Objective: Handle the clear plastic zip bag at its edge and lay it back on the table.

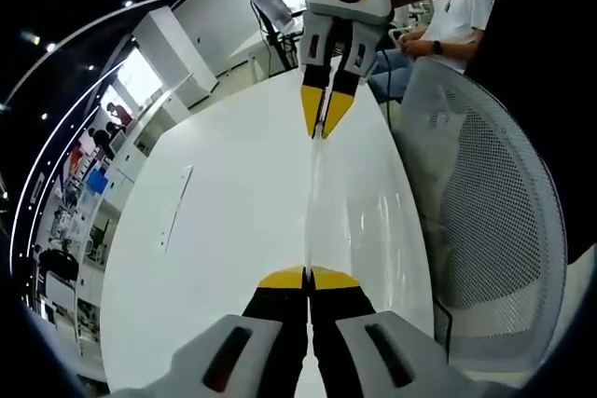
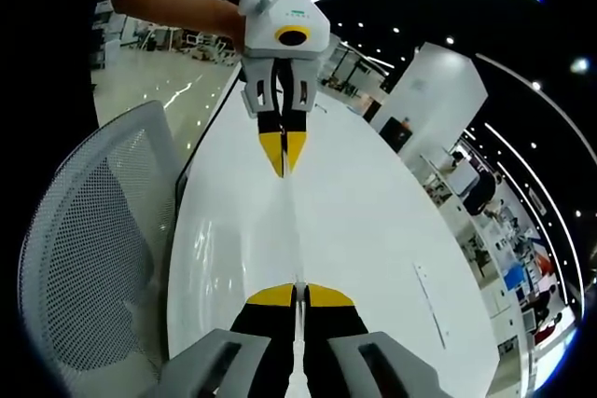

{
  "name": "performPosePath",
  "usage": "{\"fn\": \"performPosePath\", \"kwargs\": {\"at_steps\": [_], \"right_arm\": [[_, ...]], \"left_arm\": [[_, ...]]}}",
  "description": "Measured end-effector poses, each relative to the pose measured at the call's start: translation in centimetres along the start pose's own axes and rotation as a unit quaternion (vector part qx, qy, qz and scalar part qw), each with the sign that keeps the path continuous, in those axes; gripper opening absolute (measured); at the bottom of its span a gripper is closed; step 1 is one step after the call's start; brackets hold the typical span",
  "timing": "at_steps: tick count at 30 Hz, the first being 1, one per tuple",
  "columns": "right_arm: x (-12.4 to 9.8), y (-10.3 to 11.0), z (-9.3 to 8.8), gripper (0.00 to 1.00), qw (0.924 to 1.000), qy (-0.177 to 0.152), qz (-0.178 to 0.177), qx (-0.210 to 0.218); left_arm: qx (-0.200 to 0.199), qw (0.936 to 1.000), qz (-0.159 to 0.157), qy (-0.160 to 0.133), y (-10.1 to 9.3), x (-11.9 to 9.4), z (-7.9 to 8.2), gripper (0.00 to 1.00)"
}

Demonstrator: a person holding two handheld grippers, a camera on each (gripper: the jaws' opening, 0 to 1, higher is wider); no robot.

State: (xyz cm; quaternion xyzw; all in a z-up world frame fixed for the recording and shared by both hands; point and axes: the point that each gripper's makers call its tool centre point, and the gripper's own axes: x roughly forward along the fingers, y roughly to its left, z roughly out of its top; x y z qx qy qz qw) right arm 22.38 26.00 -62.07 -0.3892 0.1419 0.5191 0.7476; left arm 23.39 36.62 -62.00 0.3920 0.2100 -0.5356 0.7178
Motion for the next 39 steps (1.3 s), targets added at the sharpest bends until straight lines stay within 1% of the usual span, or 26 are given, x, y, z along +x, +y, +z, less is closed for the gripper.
{"fn": "performPosePath", "kwargs": {"at_steps": [19,28,31,32,39], "right_arm": [[-0.21,0.1,-0.27,0.0,1.0,0.001,-0.001,0.003],[-0.34,0.0,-0.38,0.0,1.0,0.002,-0.002,0.002],[-0.5,-0.04,-0.7,0.0,1.0,0.007,-0.004,0.003],[-0.56,0.01,-0.58,0.0,1.0,0.003,-0.003,0.006],[-0.54,0.16,-0.62,0.0,1.0,0.005,-0.003,0.004]], "left_arm": [[-0.003,1.0,-0.002,-0.001,-0.13,-0.15,-0.19,0.0],[-0.004,1.0,0.003,0.001,0.03,-0.26,-0.34,0.0],[-0.004,1.0,0.005,0.006,0.12,-0.41,-0.69,0.0],[-0.008,1.0,0.003,0.0,0.02,-0.51,-0.56,0.0],[-0.002,1.0,0.001,0.003,-0.19,-0.6,-0.58,0.0]]}}
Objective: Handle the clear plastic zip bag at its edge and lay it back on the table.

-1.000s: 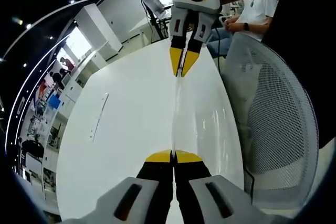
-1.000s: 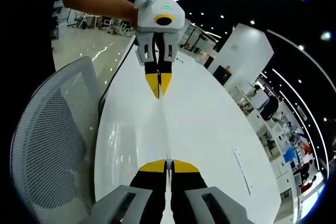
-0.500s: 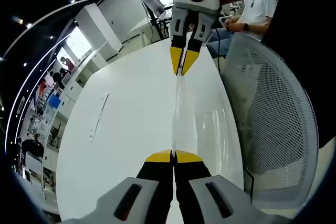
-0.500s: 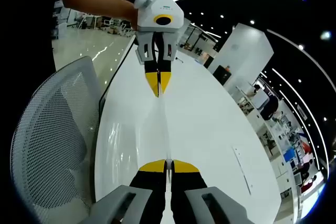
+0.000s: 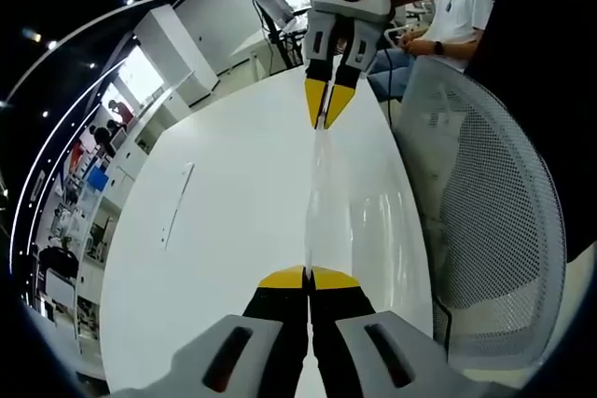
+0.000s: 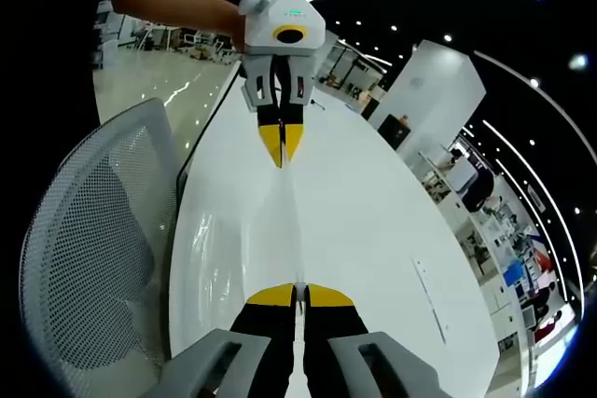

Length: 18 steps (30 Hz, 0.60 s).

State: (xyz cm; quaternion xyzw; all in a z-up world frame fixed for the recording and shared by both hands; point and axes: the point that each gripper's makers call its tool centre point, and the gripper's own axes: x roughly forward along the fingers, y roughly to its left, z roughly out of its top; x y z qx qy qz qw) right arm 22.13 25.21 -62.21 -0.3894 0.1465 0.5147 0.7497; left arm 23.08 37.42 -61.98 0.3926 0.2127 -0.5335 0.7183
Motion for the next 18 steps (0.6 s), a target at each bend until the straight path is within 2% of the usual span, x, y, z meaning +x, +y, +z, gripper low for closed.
{"fn": "performPosePath", "kwargs": {"at_steps": [11,18], "right_arm": [[-0.38,0.0,-0.05,0.0,1.0,0.004,0.001,0.001],[-0.62,0.13,-0.11,0.0,0.9997,0.004,0.006,0.024]], "left_arm": [[0.016,0.9998,-0.004,-0.012,-0.49,0.16,0.25,0.0],[0.029,0.9995,-0.007,-0.012,-0.8,0.42,0.59,0.0]]}}
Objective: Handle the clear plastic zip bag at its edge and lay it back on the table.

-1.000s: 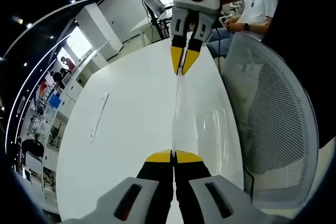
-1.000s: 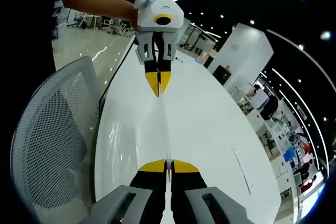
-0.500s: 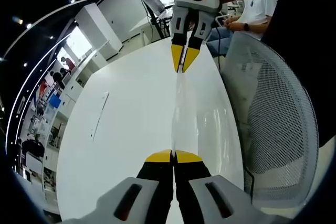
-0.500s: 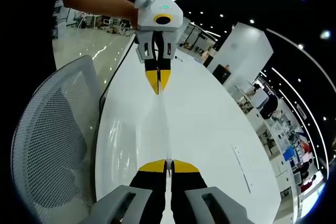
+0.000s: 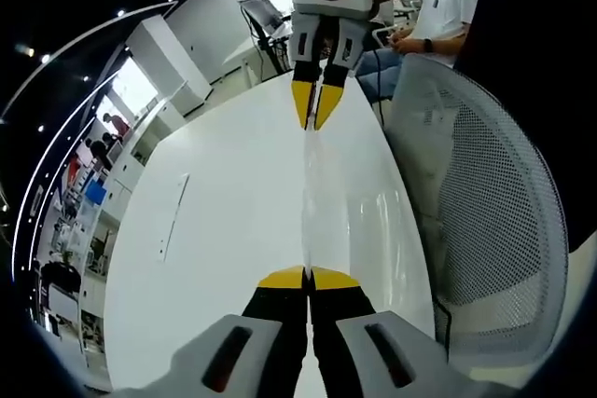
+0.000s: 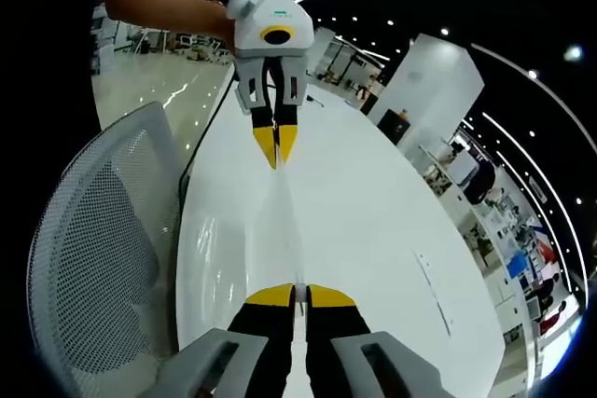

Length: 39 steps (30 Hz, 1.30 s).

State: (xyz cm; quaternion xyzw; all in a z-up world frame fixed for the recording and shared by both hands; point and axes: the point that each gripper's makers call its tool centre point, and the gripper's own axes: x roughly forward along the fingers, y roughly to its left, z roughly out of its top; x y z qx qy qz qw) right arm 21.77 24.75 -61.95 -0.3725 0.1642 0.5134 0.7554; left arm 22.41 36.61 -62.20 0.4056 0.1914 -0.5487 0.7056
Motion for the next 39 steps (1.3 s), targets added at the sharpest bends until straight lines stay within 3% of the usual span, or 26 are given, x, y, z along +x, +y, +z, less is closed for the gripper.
{"fn": "performPosePath", "kwargs": {"at_steps": [18,39], "right_arm": [[-0.9,-0.6,3.5,0.07,0.998,-0.054,0.016,0.03],[0.7,1.2,3.0,0.08,0.9972,-0.045,0.042,0.041]], "left_arm": [[0.011,0.9999,-0.007,-0.008,-0.1,0.6,1.1,0.0],[0.013,0.9997,-0.007,-0.018,-0.5,0.7,1.7,0.0]]}}
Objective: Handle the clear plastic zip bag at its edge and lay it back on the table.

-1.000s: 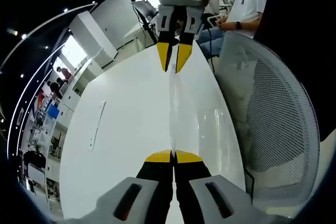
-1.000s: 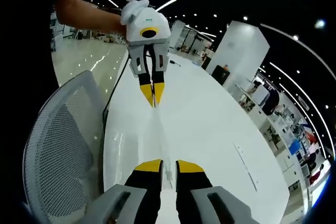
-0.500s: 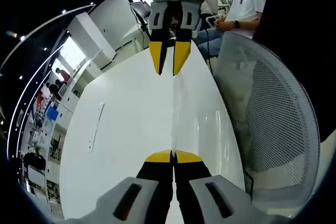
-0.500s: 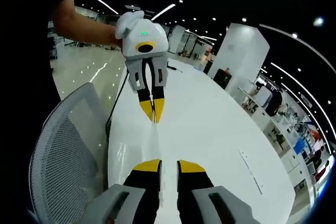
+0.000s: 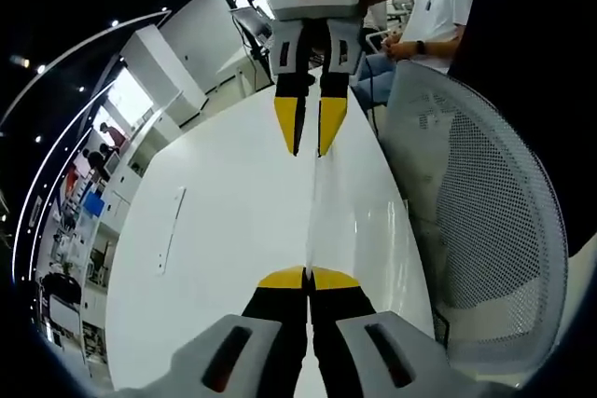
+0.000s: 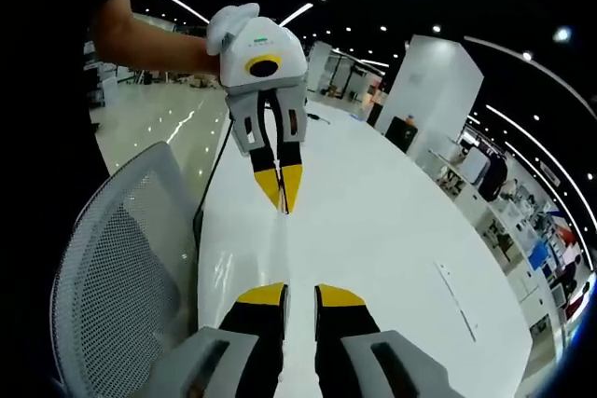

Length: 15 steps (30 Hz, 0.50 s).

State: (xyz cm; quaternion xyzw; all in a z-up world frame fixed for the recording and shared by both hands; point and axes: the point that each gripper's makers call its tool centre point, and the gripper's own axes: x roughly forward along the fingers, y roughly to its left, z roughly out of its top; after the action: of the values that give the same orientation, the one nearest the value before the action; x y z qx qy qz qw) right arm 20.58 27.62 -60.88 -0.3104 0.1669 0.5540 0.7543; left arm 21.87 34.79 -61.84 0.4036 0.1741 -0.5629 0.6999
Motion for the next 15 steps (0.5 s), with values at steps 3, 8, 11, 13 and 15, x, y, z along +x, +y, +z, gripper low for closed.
{"fn": "performPosePath", "kwargs": {"at_steps": [3,8,11,13,15], "right_arm": [[0.2,0.3,0.0,0.08,1.0,0.0,0.005,0.003],[0.6,0.7,-0.1,0.07,0.9999,0.001,0.012,0.011],[0.9,0.8,-0.4,0.07,0.9997,0.002,0.015,0.019],[1.0,0.9,-0.5,0.07,0.9996,0.003,0.017,0.022],[1.2,0.9,-0.7,0.06,0.9994,0.004,0.019,0.027]], "left_arm": [[0.001,1.0,0.004,-0.004,0.2,0.0,0.3,0.0],[0.004,0.9999,0.012,-0.01,0.5,0.0,0.8,0.0],[0.005,0.9997,0.017,-0.015,0.7,-0.1,1.1,0.0],[0.007,0.9996,0.021,-0.018,0.9,-0.1,1.3,0.0],[0.008,0.9994,0.025,-0.022,1.0,-0.2,1.6,0.0]]}}
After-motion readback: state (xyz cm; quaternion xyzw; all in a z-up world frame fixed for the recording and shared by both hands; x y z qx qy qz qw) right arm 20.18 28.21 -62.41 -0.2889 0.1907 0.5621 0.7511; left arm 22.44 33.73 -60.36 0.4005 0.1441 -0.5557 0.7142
